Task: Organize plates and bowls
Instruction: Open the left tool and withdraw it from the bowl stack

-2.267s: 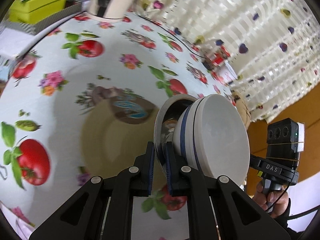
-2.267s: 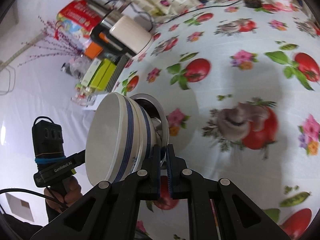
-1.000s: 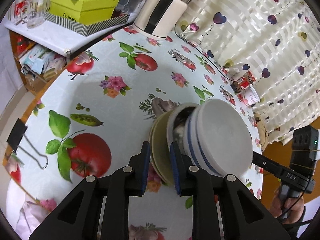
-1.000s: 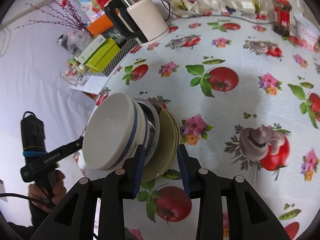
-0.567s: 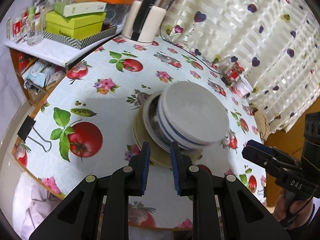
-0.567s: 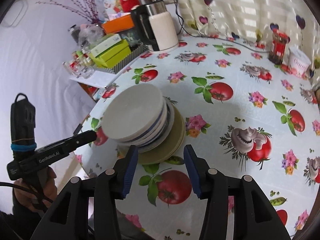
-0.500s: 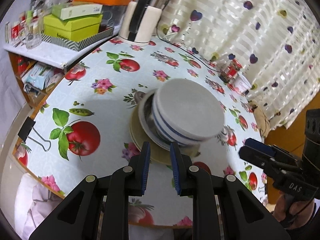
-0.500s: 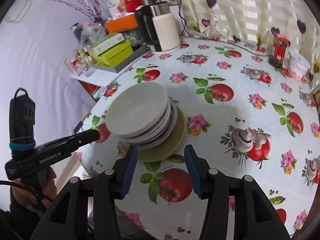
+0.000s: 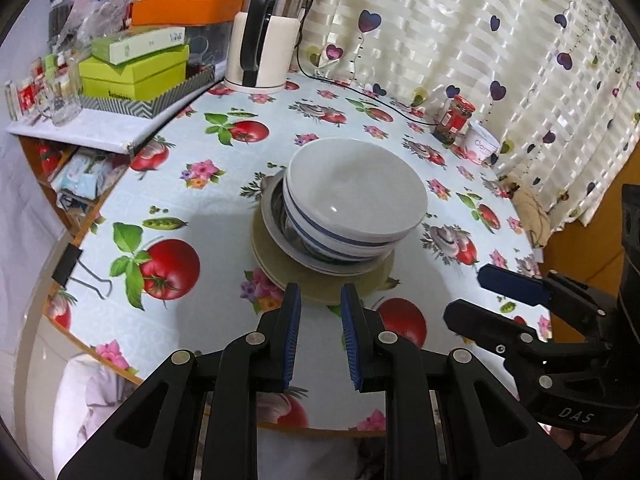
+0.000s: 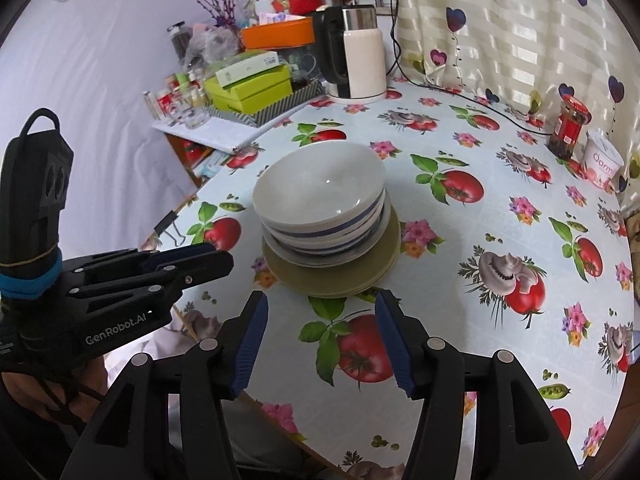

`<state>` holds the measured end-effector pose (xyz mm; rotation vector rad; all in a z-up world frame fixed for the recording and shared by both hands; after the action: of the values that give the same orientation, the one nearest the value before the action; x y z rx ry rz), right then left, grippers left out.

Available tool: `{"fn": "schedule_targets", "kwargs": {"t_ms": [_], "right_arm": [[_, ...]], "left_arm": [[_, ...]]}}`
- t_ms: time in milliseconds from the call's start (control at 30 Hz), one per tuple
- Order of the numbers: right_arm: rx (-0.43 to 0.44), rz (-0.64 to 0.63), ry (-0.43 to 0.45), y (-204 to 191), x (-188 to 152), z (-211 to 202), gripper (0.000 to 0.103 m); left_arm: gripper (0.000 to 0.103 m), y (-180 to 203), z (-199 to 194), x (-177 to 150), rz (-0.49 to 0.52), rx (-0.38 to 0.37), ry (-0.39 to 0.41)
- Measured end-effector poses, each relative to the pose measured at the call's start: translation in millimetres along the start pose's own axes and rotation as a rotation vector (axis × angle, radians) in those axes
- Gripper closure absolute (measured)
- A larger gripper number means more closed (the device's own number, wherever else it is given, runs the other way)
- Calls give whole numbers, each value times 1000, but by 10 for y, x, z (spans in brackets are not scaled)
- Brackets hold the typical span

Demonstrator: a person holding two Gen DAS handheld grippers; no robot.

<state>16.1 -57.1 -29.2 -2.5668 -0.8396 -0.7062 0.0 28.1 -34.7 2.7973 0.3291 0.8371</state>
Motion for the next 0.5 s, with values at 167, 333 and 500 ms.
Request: {"fn": "schedule_targets", "kwargs": {"t_ms": [167, 333, 500], "right_arm": [[-20, -6, 6, 14, 5, -3, 46], [-22, -8, 3, 25, 1, 3, 45], [-20, -11, 0, 41, 1, 21, 45]], "left_arm": [[82, 33, 15, 11, 18, 15, 1], [82, 45, 50, -1, 29, 26, -6], [82, 62, 63, 10, 49, 50, -1]]}}
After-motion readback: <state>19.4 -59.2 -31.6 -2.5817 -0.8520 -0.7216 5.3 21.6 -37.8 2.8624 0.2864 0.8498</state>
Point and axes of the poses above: each gripper's, at about its wrist camera, not at the fingertips, and z roughly the way its jaws point, y to its right, x to its top, the point moved 9 cm from there along z, roughly the way its jaws point, and after that the axes turned 5 degrees about -y, right-handed, at the moved point
